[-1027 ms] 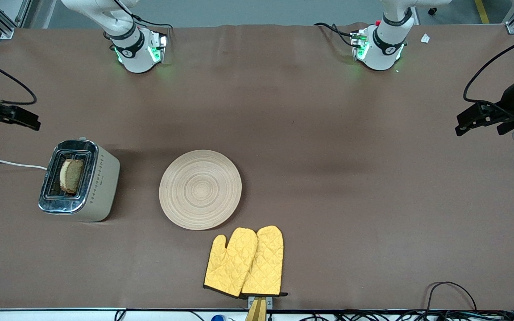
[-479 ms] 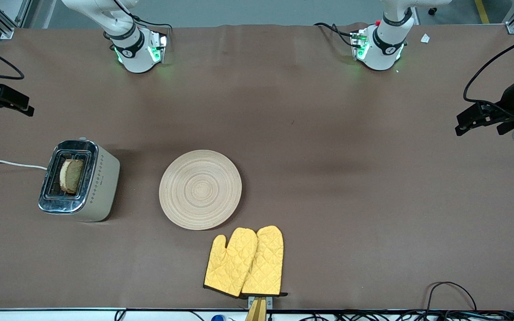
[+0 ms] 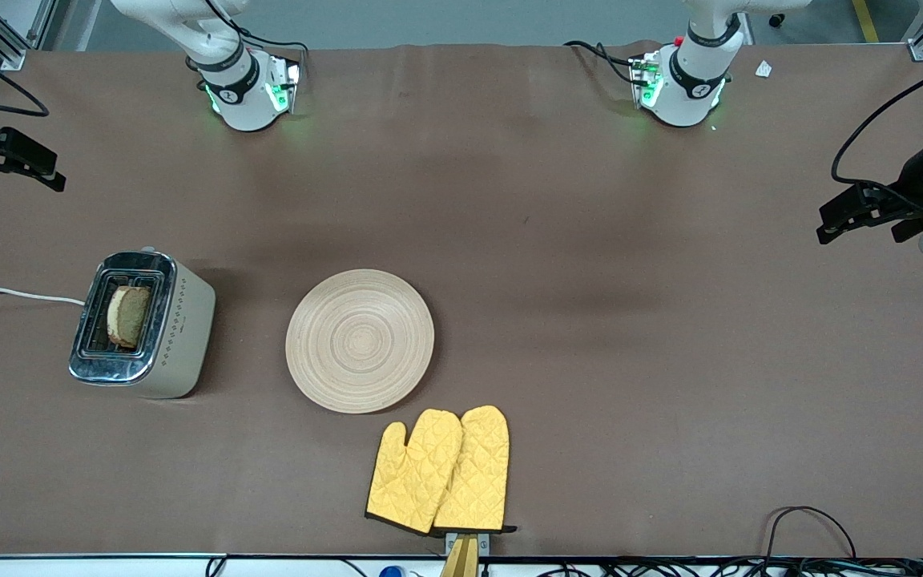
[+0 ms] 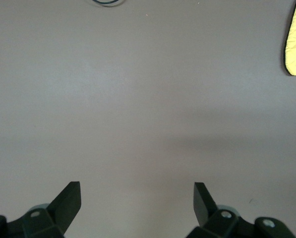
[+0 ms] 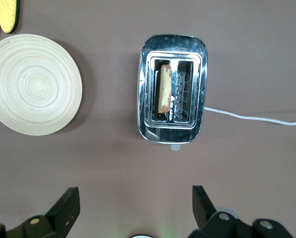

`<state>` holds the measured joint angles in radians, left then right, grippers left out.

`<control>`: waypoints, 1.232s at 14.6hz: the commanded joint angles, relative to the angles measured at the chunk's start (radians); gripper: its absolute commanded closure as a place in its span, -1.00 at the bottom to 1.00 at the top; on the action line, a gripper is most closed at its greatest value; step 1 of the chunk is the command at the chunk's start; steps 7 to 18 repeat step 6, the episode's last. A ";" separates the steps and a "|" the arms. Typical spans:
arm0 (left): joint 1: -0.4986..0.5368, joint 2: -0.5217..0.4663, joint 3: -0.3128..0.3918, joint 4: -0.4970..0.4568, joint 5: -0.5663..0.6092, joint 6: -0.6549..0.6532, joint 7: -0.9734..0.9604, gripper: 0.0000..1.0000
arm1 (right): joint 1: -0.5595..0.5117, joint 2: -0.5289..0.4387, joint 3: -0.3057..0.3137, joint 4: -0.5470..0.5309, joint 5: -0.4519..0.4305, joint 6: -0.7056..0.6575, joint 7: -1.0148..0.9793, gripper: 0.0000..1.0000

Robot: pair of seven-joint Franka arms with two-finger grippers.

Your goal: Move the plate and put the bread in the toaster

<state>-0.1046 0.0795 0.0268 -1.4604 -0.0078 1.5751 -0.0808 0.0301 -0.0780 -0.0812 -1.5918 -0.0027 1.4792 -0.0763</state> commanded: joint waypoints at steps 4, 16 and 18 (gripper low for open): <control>0.000 -0.006 0.001 0.012 0.002 -0.017 -0.014 -1.00 | -0.030 -0.034 0.024 -0.040 0.020 0.016 -0.036 -1.00; -0.001 -0.006 0.001 0.012 0.002 -0.017 -0.013 -1.00 | -0.030 -0.034 0.028 -0.042 0.018 0.015 -0.034 -1.00; -0.001 -0.006 0.001 0.012 0.002 -0.017 -0.013 -1.00 | -0.030 -0.034 0.028 -0.042 0.018 0.015 -0.034 -1.00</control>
